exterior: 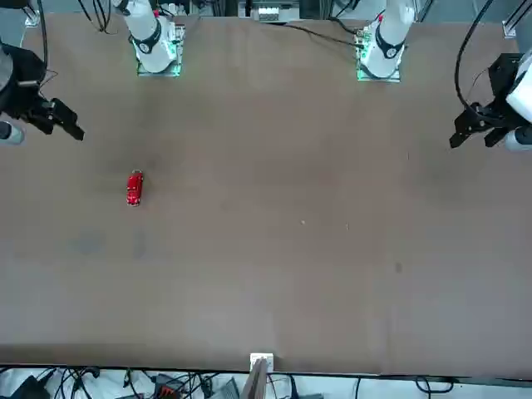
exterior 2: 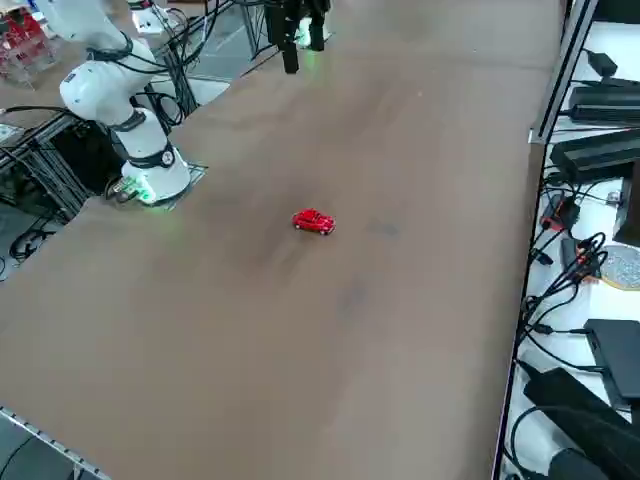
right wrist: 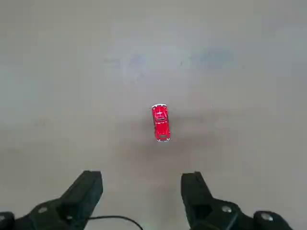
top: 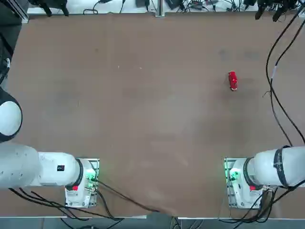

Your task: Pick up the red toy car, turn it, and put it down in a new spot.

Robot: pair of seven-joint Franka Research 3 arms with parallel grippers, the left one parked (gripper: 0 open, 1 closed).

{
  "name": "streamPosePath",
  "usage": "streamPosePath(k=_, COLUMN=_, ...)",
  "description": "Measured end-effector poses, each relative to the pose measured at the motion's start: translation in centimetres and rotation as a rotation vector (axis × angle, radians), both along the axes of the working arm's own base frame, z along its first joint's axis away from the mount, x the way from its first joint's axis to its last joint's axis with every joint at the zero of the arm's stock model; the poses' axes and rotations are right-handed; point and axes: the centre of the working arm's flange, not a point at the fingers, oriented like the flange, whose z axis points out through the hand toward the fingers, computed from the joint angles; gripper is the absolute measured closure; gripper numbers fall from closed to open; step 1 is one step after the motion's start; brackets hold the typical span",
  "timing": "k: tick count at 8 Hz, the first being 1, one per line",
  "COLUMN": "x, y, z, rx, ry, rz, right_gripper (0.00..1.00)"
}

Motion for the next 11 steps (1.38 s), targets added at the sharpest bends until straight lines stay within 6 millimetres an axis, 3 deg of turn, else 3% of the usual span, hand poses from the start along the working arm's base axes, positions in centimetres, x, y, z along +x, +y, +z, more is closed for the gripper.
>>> streamPosePath(k=9, x=-0.5, y=-0.1, z=-0.6, rx=0.000, ry=0.052, rz=-0.001, right_gripper=0.00)
streamPosePath(k=11, x=-0.3, y=0.0, z=-2.2, rx=0.000, ry=0.114, rz=0.000, right_gripper=0.00)
